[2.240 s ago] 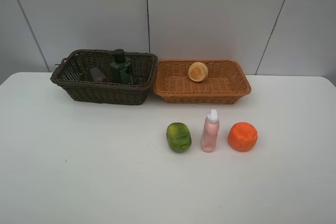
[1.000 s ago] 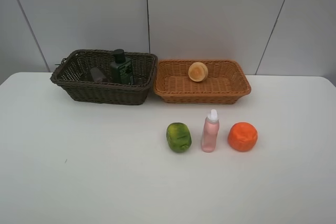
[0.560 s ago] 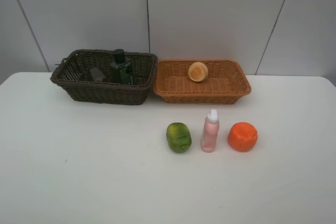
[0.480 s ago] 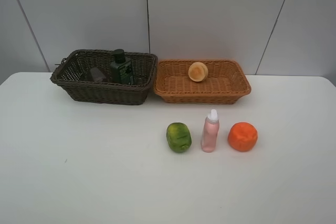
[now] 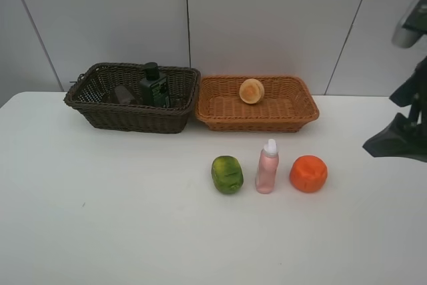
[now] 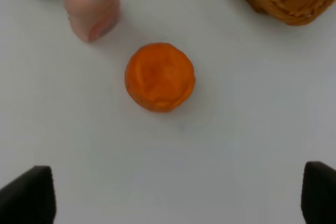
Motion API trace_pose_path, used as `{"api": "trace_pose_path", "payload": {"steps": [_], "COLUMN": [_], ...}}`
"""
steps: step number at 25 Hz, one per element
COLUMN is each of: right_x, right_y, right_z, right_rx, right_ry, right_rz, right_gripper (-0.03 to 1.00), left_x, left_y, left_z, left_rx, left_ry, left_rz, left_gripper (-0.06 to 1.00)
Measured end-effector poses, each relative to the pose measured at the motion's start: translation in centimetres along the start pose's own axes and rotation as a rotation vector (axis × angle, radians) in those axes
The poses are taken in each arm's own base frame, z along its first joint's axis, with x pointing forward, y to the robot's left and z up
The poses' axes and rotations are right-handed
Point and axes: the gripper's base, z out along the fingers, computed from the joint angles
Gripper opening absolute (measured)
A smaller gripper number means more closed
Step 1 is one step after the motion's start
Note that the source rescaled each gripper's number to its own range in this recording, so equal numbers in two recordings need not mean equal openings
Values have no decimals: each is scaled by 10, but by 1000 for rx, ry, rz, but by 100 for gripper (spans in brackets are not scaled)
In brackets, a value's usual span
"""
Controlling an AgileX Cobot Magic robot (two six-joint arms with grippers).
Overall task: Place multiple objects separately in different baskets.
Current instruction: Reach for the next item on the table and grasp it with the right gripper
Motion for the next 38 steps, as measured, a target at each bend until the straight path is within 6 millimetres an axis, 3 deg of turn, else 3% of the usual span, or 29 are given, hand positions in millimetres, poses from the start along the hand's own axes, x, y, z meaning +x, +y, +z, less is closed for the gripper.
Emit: {"api": "trace_pose_path", "payload": {"steps": [9, 22, 30, 38], "right_x": [-18, -25, -32, -19], "right_y": [-4, -8, -19, -26], "right_z": [66, 151, 177, 196], "right_rx": [-101, -211, -227, -249], "right_ry": [62, 111, 131, 179], "right_rz": [-188, -119, -105, -73], "right_gripper": [100, 100, 100, 100], "left_x": [0, 0, 0, 0], "left_y": [0, 0, 0, 0], "left_z": [0, 0, 0, 0], "left_rx": [0, 0, 0, 0], "left_ry": [0, 0, 0, 0], "left_rz": [0, 0, 0, 0], "left_gripper": [98, 98, 98, 98]}}
